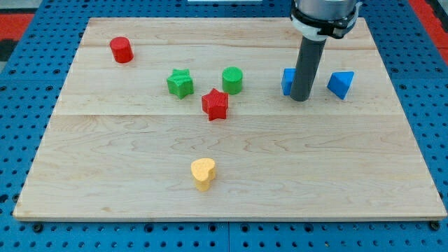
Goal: Place the red star left to the green star
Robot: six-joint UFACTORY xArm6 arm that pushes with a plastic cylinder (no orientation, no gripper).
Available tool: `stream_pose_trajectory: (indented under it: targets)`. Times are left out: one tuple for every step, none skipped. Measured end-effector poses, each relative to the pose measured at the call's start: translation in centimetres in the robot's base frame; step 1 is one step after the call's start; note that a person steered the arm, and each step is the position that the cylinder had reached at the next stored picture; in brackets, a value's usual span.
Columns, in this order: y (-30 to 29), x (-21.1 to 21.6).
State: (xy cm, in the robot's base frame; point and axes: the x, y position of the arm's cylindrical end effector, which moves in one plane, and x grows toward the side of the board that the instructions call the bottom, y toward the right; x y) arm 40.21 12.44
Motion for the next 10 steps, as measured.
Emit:
stream_pose_trajectory:
  targets:
    - [0.0, 0.0]
    - [0.2, 2.5]
    - [-6.0, 2.4]
    - [-10.6, 2.3]
    - [-17.1, 2.3]
    - [-20.7, 2.3]
    - [-24.3, 2.2]
    - [-24.5, 2.9]
    - [-24.5, 2.9]
    - [-24.5, 4.6]
